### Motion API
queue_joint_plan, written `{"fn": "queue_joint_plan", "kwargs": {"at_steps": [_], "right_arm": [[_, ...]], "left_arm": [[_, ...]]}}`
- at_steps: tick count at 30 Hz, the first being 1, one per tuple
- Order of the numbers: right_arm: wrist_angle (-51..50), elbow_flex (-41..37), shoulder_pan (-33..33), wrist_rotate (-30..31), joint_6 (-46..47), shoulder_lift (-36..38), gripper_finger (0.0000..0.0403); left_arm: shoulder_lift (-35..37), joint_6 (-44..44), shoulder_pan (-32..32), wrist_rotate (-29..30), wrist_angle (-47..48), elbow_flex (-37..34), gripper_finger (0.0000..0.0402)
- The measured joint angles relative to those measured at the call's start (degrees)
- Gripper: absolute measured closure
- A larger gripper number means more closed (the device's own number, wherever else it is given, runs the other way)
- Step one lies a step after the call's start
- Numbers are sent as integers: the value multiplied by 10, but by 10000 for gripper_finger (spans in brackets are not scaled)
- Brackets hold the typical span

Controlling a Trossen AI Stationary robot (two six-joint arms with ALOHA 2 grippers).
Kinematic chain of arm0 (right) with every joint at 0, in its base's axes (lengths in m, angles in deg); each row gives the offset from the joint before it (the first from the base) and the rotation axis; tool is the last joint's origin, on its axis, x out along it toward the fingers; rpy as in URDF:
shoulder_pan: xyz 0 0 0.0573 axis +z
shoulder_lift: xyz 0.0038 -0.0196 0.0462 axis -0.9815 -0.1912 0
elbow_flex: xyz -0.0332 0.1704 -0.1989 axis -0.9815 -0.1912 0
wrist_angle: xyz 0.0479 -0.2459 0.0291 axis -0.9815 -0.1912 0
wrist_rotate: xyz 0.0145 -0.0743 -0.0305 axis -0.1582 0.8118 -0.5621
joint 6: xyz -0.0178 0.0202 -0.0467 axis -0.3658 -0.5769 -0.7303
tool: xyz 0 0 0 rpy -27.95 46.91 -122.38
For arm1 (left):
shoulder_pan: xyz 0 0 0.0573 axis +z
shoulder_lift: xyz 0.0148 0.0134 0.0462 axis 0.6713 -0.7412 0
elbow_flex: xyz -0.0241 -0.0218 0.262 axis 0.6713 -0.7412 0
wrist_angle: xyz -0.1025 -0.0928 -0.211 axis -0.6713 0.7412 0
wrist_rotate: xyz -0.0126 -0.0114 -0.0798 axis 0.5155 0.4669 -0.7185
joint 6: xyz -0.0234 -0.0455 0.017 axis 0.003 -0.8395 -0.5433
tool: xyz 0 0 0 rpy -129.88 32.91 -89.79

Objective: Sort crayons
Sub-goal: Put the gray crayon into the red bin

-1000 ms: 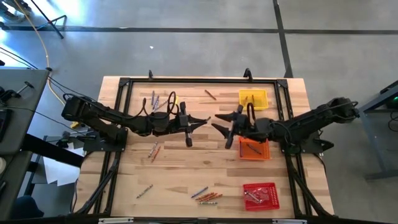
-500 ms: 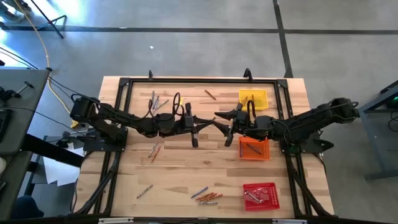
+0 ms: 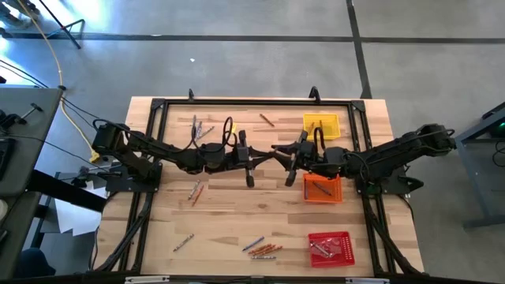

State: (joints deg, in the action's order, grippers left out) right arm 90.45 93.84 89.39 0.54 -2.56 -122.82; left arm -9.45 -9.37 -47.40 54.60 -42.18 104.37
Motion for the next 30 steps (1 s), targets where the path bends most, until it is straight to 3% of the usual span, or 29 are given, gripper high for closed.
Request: {"fn": "queue_joint_plan", "kwargs": {"at_steps": [4, 12, 17, 20, 25, 30], "right_arm": [[1, 0, 0, 2, -1, 0, 387], [1, 0, 0, 4, 4, 0, 396], [1, 0, 0, 14, 1, 0, 398], [-7, 0, 0, 52, -1, 1, 399], [-130, 0, -1, 141, 30, 44, 400], [-373, 0, 11, 136, 230, 129, 401]], "left_arm": [[0, 0, 0, 1, 0, 0, 401], [0, -5, 0, 0, 0, 0, 392], [0, -3, 0, 0, 1, 0, 361], [0, -3, 0, 1, 3, 0, 339], [0, -4, -3, -10, 23, 0, 304], [0, -8, -5, -4, 52, 0, 289]]}}
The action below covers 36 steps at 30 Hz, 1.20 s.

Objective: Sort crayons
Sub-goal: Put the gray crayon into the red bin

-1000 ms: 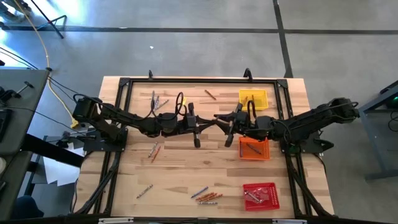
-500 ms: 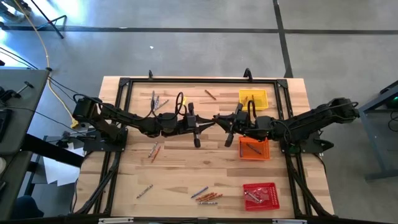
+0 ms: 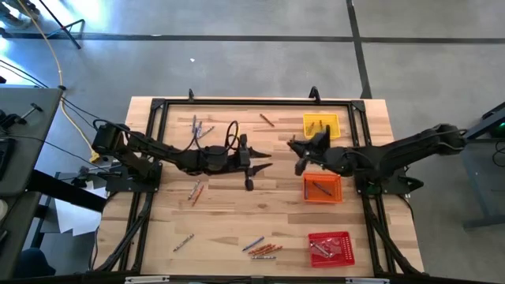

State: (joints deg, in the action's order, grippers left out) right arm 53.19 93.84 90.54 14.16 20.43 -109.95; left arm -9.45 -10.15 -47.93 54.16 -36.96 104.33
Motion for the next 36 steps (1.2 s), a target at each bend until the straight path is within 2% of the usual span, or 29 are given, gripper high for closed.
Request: {"fn": "queue_joint_plan", "kwargs": {"at_steps": [6, 11, 17, 22, 26, 32, 36], "right_arm": [[-224, 0, 49, -120, 277, 46, 401], [-317, 0, 119, -207, 464, 35, 402], [-277, 0, 218, -275, 577, 12, 402], [-193, 0, 300, -283, 635, 3, 402], [-167, 0, 366, -282, 707, -16, 402], [-167, 0, 458, -282, 833, -93, 402], [-202, 27, 486, -292, 872, -154, 402]], "left_arm": [[0, -13, 0, 1, 15, 0, 294], [0, -13, 0, 2, 14, 0, 297], [0, -18, 0, 9, 25, 0, 298], [0, -40, 0, 32, 42, 0, 298], [0, -67, 1, 33, 44, 0, 298], [0, -101, -1, 34, 37, 0, 298], [0, -103, -4, 33, 31, 0, 298]]}}
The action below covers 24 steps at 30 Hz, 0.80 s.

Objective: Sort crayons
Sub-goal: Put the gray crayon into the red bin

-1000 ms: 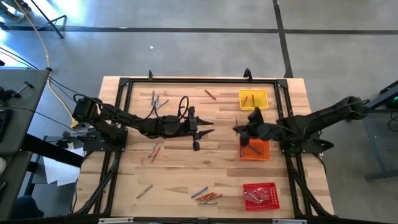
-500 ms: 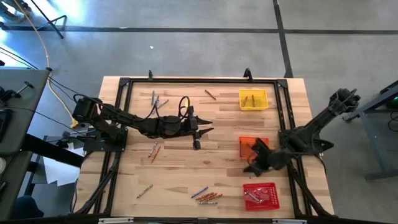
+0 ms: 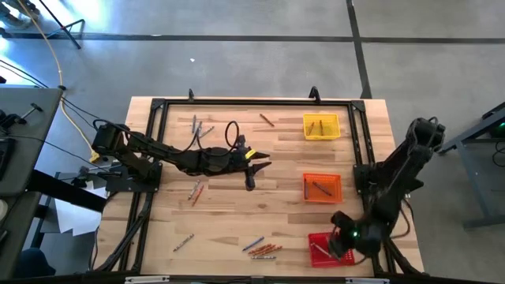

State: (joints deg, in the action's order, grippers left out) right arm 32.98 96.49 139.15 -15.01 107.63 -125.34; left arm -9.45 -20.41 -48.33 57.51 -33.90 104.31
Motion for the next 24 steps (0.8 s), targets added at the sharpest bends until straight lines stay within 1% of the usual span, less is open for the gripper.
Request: {"fn": "queue_joint_plan", "kwargs": {"at_steps": [4, 7, 9, 14, 16, 24], "right_arm": [[-45, 51, 8, -23, -1, -55, 402], [-84, 97, 6, -25, -15, -78, 402], [-138, 129, 0, -24, -18, -90, 402], [-317, 206, -15, -21, -8, -119, 402], [-357, 226, -21, -22, -14, -133, 401], [-356, 243, -30, -25, -37, -178, 396]], "left_arm": [[0, 9, -3, 0, -11, 0, 298], [0, 26, -3, 0, -14, 0, 298], [0, 36, -2, 0, -18, 0, 298], [0, 47, -1, 0, -20, 0, 298], [0, 50, -1, 0, -19, 0, 298], [0, 62, -1, 0, -18, 0, 298]]}}
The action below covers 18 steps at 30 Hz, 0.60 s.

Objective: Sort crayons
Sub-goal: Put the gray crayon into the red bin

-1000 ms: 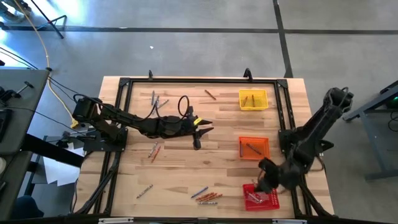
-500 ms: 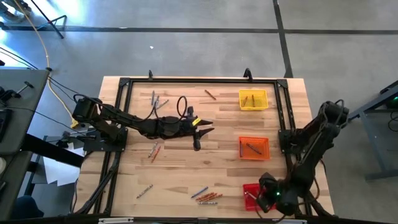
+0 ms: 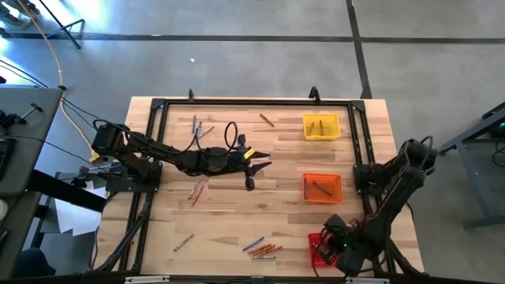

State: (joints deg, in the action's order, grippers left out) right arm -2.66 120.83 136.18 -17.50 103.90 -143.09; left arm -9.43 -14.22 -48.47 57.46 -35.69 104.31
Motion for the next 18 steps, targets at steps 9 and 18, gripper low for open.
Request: {"fn": "queue_joint_plan", "kwargs": {"at_steps": [9, 18], "right_arm": [[4, 0, 0, -11, 0, -11, 395], [17, 0, 0, -18, 0, -11, 393]], "left_arm": [[0, 0, 0, 0, 0, 0, 298], [0, 0, 0, 0, 0, 0, 298]]}}
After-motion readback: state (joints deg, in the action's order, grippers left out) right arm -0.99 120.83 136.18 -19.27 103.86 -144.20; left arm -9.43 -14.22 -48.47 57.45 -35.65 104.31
